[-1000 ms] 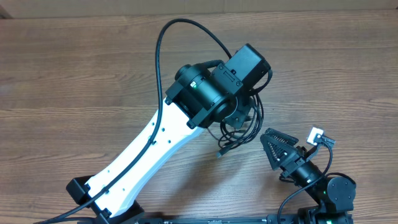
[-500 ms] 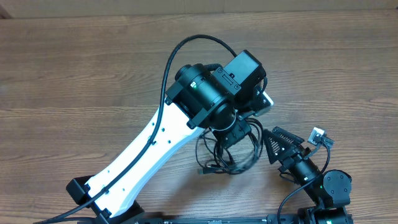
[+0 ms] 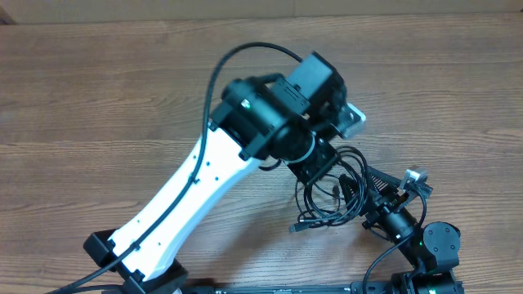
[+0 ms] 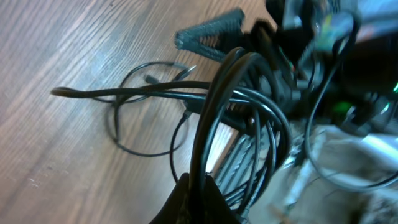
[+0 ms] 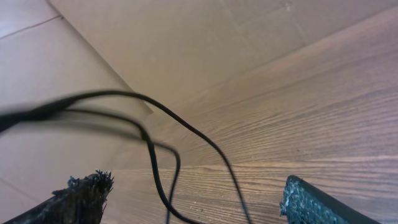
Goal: Untangle cables
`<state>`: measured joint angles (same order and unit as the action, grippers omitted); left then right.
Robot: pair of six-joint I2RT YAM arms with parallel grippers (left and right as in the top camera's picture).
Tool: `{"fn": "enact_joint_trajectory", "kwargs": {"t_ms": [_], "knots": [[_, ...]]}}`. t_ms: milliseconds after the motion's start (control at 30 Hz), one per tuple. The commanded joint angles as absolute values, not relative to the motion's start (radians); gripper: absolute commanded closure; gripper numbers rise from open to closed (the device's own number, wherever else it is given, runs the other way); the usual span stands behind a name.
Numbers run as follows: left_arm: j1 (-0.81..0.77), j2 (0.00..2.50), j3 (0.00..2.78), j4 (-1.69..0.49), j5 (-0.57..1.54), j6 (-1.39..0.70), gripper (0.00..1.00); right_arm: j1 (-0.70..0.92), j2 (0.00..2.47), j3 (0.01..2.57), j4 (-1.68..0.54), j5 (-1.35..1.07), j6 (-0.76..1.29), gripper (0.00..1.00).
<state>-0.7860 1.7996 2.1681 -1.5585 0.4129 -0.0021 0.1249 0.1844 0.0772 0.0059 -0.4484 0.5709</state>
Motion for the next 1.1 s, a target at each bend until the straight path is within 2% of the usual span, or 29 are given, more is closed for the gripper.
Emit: {"fn": "enact_joint_trajectory", "kwargs": {"t_ms": [0, 200, 300, 467, 1067], "knots": [[-0.685, 1.765, 2.201, -1.547, 0.585, -0.129, 0.96, 0.127, 0.181, 0.1, 0.023, -0.477, 0.522, 0.1], [-0.575, 1.765, 2.201, -1.522, 0.888, -0.142, 0.96, 0.127, 0.181, 0.1, 0.178, -0.561, 0.525, 0.09], [-0.579, 1.765, 2.201, -1.489, 0.951, -0.143, 0.95, 0.127, 0.181, 0.1, 0.257, -0.575, 0.534, 0.07], [-0.63, 1.765, 2.2, -1.461, 1.03, -0.146, 0.96, 0.127, 0.181, 0.099, 0.261, -0.564, 0.533, 0.07], [-0.694, 1.765, 2.2, -1.46, 1.048, -0.165, 0.95, 0.127, 0.181, 0.099, 0.435, -0.532, 0.559, 0.06]]}}
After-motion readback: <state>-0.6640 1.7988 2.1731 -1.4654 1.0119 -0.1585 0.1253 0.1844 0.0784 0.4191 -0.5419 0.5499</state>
